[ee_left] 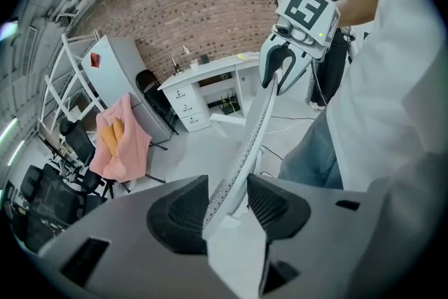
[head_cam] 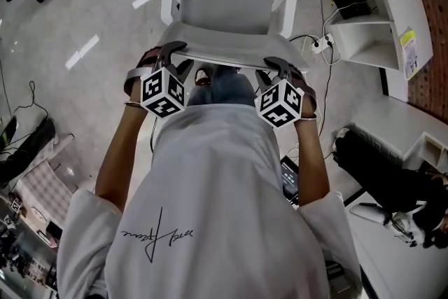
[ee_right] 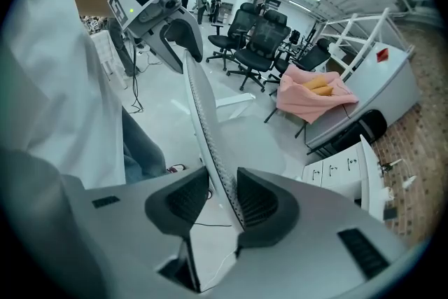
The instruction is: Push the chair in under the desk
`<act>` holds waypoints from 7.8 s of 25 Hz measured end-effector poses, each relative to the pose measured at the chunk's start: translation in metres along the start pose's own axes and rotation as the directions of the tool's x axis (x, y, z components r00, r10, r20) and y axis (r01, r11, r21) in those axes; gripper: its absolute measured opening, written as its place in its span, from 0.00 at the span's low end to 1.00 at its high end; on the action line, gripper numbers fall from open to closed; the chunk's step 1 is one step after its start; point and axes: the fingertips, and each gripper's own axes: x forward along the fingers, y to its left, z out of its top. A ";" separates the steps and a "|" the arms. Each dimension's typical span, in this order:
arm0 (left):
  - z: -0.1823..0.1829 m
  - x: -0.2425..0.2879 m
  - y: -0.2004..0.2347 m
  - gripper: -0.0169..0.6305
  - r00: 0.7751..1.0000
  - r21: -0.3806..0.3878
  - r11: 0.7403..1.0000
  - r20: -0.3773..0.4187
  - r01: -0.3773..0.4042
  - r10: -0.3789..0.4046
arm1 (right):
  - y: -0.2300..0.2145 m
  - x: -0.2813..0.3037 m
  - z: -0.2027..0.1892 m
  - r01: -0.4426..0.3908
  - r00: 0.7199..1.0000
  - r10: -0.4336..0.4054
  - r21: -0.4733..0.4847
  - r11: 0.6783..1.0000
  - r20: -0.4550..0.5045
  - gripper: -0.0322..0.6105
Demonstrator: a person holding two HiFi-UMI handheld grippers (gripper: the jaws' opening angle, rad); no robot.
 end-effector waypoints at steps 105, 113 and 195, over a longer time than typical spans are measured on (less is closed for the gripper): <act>0.236 0.184 0.090 0.30 0.989 0.503 0.854 -0.013 0.132 -0.145 | -0.185 -0.004 -0.137 0.289 0.950 -0.311 0.402 0.869 -0.011 0.30; 0.247 0.193 0.096 0.30 0.987 0.526 0.839 -0.010 0.139 -0.158 | -0.195 -0.004 -0.141 0.304 0.946 -0.322 0.427 0.851 -0.032 0.30; 0.394 0.324 0.218 0.29 0.894 0.845 0.531 0.186 0.067 -0.409 | -0.351 0.031 -0.158 0.577 0.809 -0.482 0.612 0.541 -0.336 0.33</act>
